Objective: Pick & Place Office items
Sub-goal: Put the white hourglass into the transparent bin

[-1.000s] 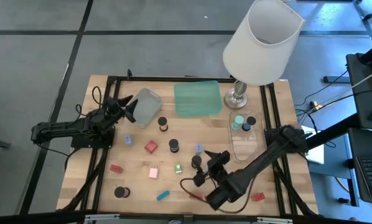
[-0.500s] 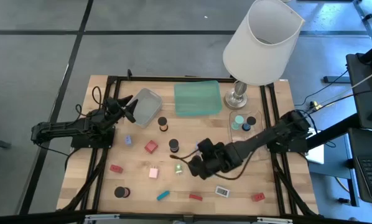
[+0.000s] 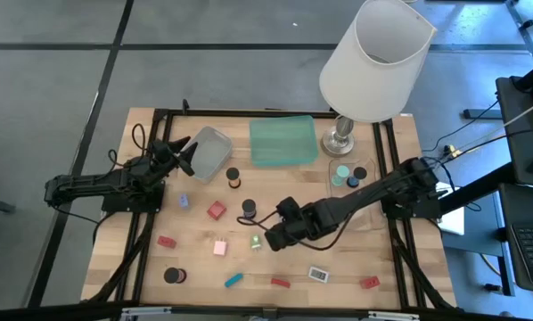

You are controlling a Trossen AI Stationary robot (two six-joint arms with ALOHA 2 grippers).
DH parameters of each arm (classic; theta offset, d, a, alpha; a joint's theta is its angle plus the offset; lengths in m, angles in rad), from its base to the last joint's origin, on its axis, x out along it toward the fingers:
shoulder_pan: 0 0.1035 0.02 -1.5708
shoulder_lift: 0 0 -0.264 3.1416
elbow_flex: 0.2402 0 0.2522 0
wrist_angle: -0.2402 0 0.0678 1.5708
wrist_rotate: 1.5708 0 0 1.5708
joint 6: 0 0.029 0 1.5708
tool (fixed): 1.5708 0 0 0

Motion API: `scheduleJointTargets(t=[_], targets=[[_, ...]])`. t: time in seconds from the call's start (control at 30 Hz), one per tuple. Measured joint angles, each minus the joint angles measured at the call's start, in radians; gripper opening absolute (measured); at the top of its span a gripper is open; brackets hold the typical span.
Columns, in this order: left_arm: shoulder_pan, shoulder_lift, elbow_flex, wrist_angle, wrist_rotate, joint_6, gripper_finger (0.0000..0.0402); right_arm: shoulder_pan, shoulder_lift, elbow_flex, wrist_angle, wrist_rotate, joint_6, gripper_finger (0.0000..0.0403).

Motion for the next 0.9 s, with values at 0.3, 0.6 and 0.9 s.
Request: scheduleJointTargets(t=[0.3,0.6,0.9], targets=[[0.0,0.0,0.0,0.0,0.0,0.0,0.0191,0.0,0.032,0.0,0.015,-0.006,-0.007,0.032],[0.0,0.0,0.0,0.0,0.0,0.0,0.0191,0.001,0.068,0.0,0.035,-0.022,-0.027,0.032],[0.0,0.0,0.0,0.003,0.0,0.0,0.0191,0.001,0.077,0.0,0.039,-0.023,-0.037,0.0291]])
